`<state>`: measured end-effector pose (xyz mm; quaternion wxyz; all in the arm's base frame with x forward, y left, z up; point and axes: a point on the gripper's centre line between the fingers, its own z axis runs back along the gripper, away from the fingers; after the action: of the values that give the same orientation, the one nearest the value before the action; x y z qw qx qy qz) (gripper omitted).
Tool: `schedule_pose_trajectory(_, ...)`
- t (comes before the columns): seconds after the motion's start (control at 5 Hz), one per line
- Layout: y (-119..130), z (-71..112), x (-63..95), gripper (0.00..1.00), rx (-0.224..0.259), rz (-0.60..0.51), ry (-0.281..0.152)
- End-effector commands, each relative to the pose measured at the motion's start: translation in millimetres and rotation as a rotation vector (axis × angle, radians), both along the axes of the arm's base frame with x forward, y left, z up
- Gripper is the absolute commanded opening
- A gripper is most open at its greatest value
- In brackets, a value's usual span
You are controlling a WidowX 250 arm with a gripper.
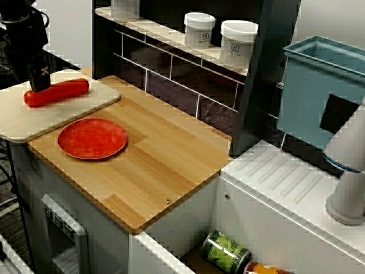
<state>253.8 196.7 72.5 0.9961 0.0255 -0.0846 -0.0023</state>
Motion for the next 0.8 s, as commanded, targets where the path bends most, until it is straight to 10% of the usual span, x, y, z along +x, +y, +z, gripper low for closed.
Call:
schedule_pose_trajectory(0.0,-9.8,14.7,29.6,1.00,0.068,-0.034,-0.060)
schedule_pose_trajectory(0.6,-5.4,6.7,56.1,1.00,0.044,-0.041,-0.028)
